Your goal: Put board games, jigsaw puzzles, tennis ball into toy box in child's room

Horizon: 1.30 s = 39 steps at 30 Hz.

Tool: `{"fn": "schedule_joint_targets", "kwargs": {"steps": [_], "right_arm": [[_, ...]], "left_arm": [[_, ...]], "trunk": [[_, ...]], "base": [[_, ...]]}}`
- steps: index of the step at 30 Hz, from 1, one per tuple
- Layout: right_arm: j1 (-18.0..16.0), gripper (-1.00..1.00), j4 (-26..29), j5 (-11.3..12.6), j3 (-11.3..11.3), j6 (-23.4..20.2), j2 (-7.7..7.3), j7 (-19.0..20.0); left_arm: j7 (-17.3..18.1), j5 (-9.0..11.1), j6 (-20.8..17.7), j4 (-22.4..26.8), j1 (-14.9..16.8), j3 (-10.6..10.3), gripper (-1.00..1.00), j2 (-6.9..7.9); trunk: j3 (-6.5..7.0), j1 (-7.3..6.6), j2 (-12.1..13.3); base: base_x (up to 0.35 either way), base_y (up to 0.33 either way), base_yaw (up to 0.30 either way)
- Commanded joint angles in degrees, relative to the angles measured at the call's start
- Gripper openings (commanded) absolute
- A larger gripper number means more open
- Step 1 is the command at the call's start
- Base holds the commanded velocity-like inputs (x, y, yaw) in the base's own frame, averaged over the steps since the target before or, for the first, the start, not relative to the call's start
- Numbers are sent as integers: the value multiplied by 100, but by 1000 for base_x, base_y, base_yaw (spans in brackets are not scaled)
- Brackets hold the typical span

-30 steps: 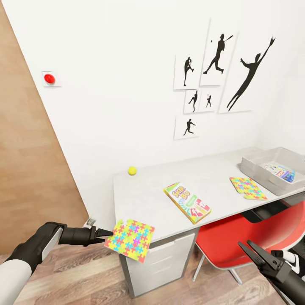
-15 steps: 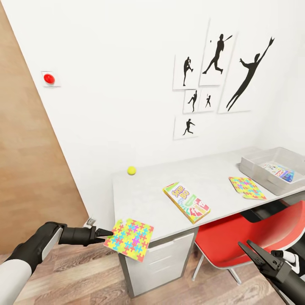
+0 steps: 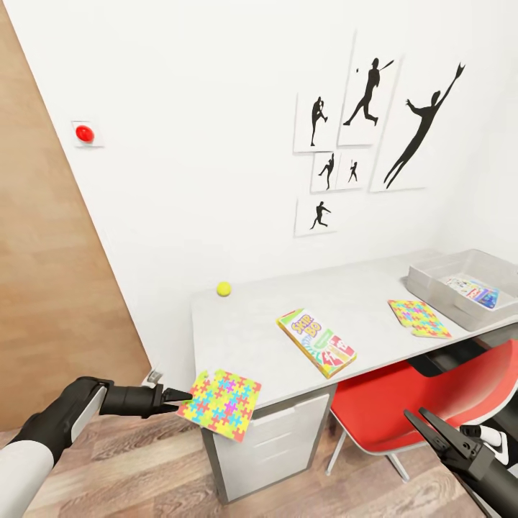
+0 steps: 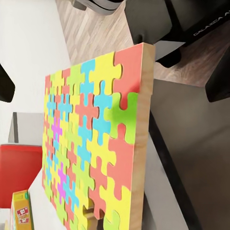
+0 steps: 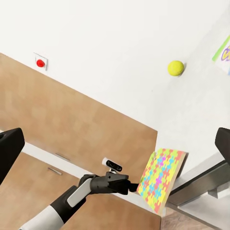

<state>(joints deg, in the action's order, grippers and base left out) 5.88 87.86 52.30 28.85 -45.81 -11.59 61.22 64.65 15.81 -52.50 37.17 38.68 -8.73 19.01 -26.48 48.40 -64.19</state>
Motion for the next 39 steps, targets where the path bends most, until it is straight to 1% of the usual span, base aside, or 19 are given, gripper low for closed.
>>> {"fn": "schedule_joint_targets", "kwargs": {"steps": [1, 15, 24, 32, 39], "right_arm": [[1, 100, 3, 26, 0, -33, -1, -5], [1, 100, 3, 26, -2, -33, 6, -5], [1, 100, 3, 26, -2, -33, 7, -5], [1, 100, 3, 26, -1, -33, 7, -5], [1, 100, 3, 26, 3, -33, 0, -5]], "left_arm": [[4, 27, -32, 1, 5, -24, 100, 6], [4, 25, -40, 1, 7, -24, 100, 6], [4, 27, -41, 1, 6, -24, 100, 6], [4, 27, -41, 1, 7, -24, 100, 9], [4, 27, -41, 1, 8, -21, 100, 7]], "trunk": [[-5, 0, -4], [-5, 0, -4], [-167, 198, -365], [-167, 198, -365], [-292, 352, -645]], "base": [[-16, 0, 0], [-5, 0, 0], [0, 0, 0], [0, 0, 0], [0, 0, 0]]}}
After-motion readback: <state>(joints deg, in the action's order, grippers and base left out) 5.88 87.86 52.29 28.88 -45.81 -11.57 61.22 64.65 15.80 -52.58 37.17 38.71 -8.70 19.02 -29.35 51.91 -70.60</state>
